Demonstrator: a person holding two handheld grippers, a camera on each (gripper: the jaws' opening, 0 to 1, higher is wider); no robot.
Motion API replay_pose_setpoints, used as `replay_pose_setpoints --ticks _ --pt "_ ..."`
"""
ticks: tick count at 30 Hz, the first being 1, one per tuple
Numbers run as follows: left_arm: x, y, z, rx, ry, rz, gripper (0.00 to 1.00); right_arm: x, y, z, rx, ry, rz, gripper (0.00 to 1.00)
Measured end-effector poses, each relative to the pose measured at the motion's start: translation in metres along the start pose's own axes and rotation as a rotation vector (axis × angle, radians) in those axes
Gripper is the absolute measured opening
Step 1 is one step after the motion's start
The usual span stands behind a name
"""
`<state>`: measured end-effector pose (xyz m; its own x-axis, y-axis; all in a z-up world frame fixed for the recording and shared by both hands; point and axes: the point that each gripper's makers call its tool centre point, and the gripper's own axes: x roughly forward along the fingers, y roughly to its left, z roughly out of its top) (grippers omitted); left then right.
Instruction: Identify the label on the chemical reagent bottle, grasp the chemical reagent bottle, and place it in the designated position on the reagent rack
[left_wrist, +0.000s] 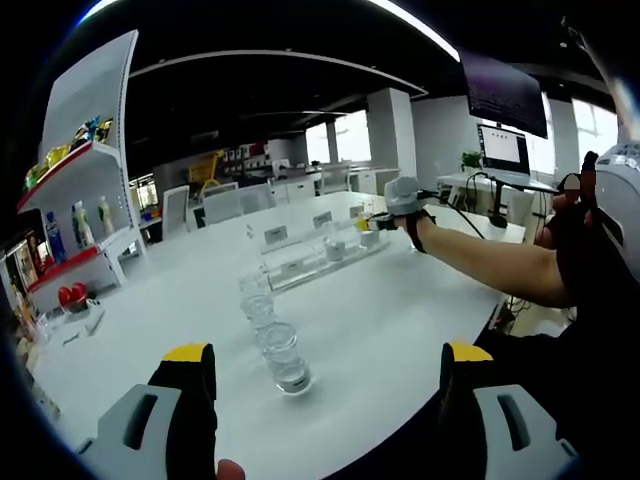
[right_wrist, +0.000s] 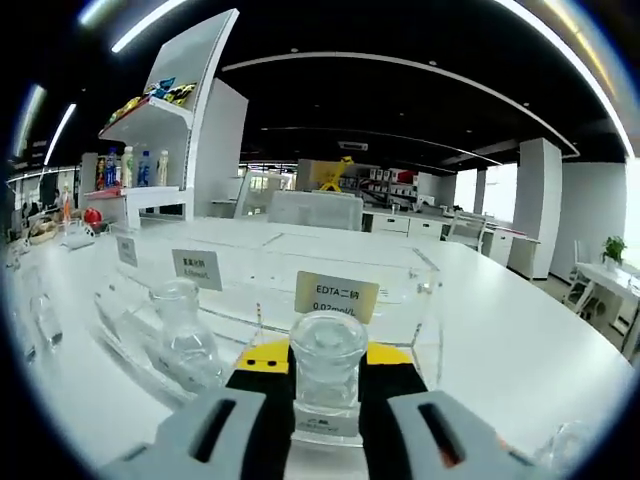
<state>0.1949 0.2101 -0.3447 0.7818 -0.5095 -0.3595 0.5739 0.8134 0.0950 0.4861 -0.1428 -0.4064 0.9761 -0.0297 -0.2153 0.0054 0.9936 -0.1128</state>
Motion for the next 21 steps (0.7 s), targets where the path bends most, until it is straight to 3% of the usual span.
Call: replay_pose_setpoints --ticks 21 --pt "0.0038 -0.007 -0.0026 0.003 0.008 -0.018 0.92 -0.0061 0.0024 0.0003 -0.052 0.006 0.007 0.21"
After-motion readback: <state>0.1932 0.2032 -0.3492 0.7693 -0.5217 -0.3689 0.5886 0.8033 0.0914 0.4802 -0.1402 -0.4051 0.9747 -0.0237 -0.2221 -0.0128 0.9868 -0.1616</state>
